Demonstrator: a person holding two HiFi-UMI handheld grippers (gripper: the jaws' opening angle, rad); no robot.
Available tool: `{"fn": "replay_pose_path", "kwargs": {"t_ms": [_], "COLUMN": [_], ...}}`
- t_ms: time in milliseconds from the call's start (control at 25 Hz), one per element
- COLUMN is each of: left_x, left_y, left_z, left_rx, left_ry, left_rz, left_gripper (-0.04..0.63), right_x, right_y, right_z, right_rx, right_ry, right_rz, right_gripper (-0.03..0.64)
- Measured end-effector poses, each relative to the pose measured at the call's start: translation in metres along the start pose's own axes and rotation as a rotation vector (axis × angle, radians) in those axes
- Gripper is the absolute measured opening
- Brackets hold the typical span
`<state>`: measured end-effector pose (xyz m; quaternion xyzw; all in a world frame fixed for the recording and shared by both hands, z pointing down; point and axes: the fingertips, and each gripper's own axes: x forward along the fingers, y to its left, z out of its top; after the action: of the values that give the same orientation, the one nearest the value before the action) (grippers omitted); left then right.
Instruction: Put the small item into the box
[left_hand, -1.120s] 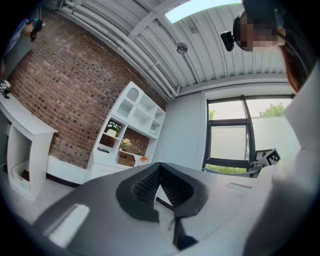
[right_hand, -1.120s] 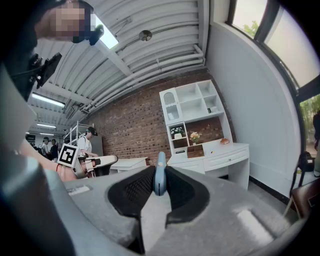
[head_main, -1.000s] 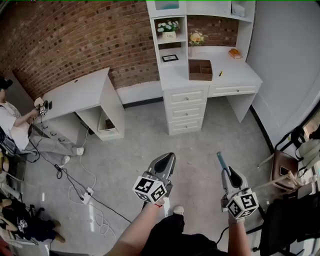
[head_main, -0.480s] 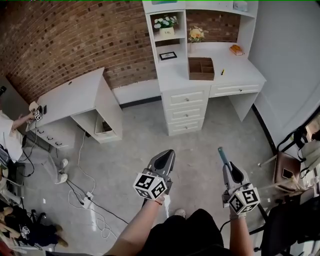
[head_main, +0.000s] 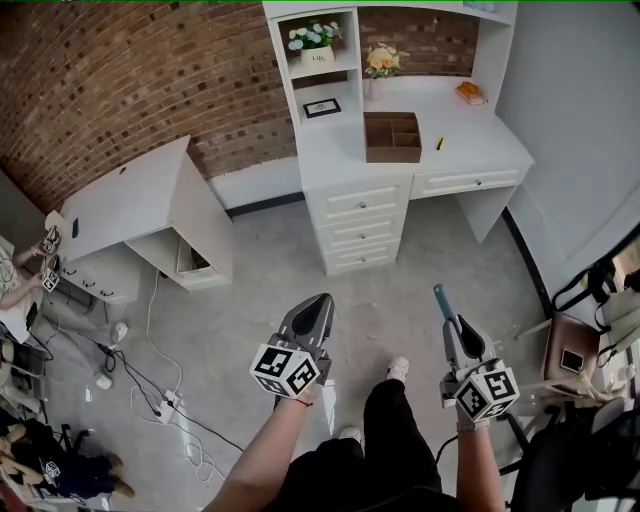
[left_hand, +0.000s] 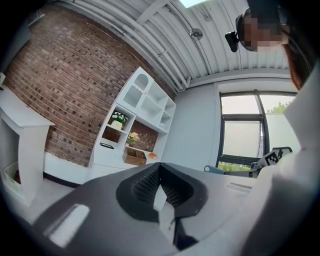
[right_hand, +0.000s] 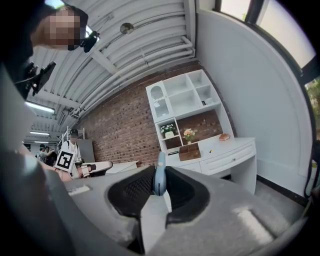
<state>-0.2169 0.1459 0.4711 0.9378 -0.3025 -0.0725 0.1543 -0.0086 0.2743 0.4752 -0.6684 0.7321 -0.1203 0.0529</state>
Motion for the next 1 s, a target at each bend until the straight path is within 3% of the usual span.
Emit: {"fn": "replay_pose_path", "kwargs": {"t_ms": [400,1000], "left_x": [0.126,0.278], "left_y": [0.018,0.042], "left_z": [0.011,-0.010], "left_rx": [-0.010,-0.035], "left_ry": [-0.003,0.018], "left_rz": [0.021,0.069], "left_gripper": [0.002,0.002], "right_x": [0.097,0.201], "right_y": [-0.068,-0.181], "right_z": [0.038,0.058], "right_rx": [-0.039,-0.041], "right_ry": [0.045,0.100], "right_rz": [0.090,0.160], "right_gripper": [0.066,0.067]}}
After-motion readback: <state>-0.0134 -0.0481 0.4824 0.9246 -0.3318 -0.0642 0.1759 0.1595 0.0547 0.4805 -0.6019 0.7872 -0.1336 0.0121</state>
